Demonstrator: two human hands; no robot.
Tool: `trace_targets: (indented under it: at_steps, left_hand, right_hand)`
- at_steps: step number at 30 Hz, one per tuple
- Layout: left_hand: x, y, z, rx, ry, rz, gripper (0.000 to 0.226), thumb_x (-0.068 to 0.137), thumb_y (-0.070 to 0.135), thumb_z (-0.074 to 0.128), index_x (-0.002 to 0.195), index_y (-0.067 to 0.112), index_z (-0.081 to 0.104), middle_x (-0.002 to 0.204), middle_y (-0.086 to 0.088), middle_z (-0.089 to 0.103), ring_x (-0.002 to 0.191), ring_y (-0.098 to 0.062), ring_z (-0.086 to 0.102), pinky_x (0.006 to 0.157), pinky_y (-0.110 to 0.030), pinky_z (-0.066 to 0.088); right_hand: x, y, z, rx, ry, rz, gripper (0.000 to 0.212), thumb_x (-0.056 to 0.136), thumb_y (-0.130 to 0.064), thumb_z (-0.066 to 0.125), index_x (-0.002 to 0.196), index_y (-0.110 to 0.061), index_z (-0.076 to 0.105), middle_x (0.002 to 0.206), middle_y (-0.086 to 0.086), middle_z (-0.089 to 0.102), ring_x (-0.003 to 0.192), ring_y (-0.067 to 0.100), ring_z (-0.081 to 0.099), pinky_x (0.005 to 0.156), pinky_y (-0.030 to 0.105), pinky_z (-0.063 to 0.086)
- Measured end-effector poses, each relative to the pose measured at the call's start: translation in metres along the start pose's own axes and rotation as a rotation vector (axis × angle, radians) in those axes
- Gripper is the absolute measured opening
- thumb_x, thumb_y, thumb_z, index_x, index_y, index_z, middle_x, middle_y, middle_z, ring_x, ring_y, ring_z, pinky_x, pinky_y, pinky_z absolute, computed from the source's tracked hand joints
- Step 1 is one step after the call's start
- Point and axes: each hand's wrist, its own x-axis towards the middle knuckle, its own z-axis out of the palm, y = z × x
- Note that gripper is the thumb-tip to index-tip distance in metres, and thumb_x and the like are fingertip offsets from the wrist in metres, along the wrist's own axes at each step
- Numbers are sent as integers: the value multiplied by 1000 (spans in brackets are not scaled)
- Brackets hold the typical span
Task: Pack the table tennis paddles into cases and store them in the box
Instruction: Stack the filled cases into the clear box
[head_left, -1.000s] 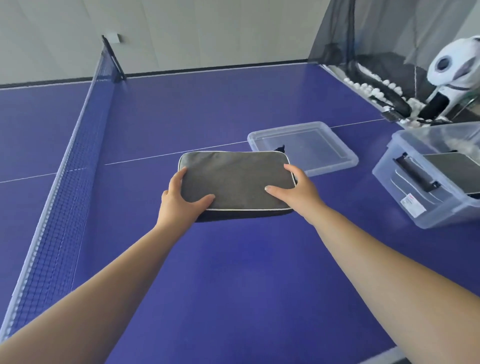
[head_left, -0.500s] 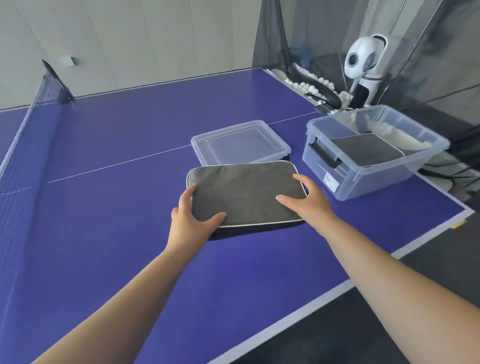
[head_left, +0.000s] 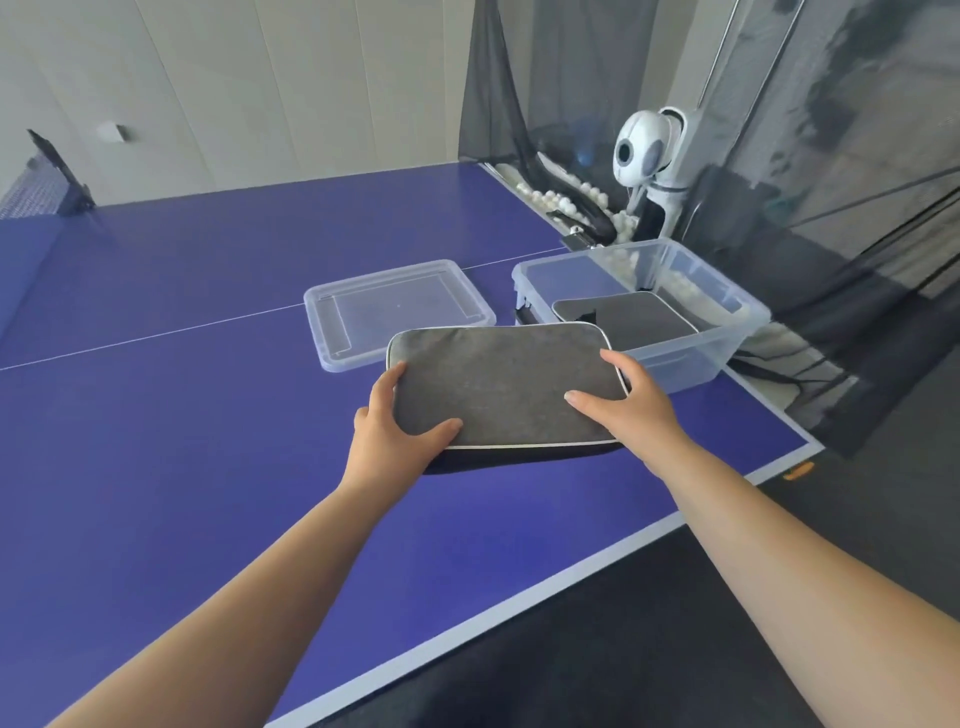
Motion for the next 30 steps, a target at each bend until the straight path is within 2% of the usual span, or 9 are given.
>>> trace_targets:
  at_steps: [5, 8, 11, 21, 24, 26, 27, 28, 30]
  left_hand:
    - [32, 21, 28, 25, -28, 32, 88, 76, 41, 79, 145, 48, 26, 125, 6, 36, 103, -11, 46, 82, -27, 42]
    - [61, 35, 45, 22, -51, 66, 88, 76, 40, 80, 146, 47, 26, 125, 7, 36, 105, -10, 45, 85, -27, 42]
    - [92, 49, 65, 31, -76, 101, 88, 76, 41, 79, 145, 47, 27, 126, 7, 37, 106, -11, 45, 85, -27, 42]
    - [165, 87, 138, 50, -105, 138, 89, 76, 42, 79, 147, 45, 24, 124, 4, 37, 108, -12, 44, 94, -32, 46]
    - [183, 96, 161, 73, -100, 151, 88, 77, 40, 79, 146, 45, 25, 128, 5, 38, 101, -9, 47, 84, -22, 45]
    - [197, 105, 182, 104, -93, 138, 87, 78, 39, 78, 146, 46, 25, 127, 5, 39, 87, -3, 52, 62, -8, 42]
    - [203, 109, 193, 111, -93, 130, 87, 78, 40, 78, 145, 47, 24, 127, 4, 40, 88, -3, 53, 55, -7, 41]
    - [210, 112, 204, 113, -90, 122, 88, 76, 41, 79, 145, 48, 23, 129, 3, 42, 95, -8, 54, 55, -10, 44]
    - [223, 116, 227, 132, -90, 89, 92, 74, 45, 79, 144, 50, 20, 135, -2, 43, 110, -19, 52, 75, -28, 54]
  right_hand:
    - [33, 6, -23, -3, 13, 11, 71, 78, -41, 77, 140, -41, 41, 152, -10, 34, 140, 12, 31, 100, 29, 36]
    - [59, 7, -36, -1, 52, 17, 71, 79, -41, 76, 140, -41, 40, 153, -9, 33, 142, 14, 30, 105, 33, 36]
    - [88, 8, -48, 19, 96, 19, 72, 78, -40, 77, 140, -40, 41, 152, -9, 34, 140, 13, 33, 110, 37, 37]
    - [185, 20, -96, -9, 150, 21, 69, 78, -43, 76, 138, -41, 42, 150, -8, 38, 135, 16, 40, 107, 39, 41]
    - [217, 28, -111, -11, 142, 10, 68, 79, -41, 76, 138, -40, 42, 151, -6, 38, 136, 16, 40, 103, 33, 41]
    - [244, 35, -125, -16, 121, 5, 68, 79, -41, 76, 138, -39, 42, 149, -6, 40, 133, 15, 42, 97, 28, 41]
    - [259, 39, -132, -21, 111, -2, 68, 79, -41, 76, 138, -39, 43, 147, -7, 43, 131, 14, 45, 95, 26, 41]
    - [273, 43, -140, -26, 104, -5, 69, 78, -41, 77, 138, -39, 43, 144, -7, 45, 128, 14, 48, 93, 26, 42]
    - [300, 53, -153, -37, 76, -6, 71, 76, -43, 78, 137, -40, 43, 141, -9, 48, 124, 14, 51, 95, 29, 46]
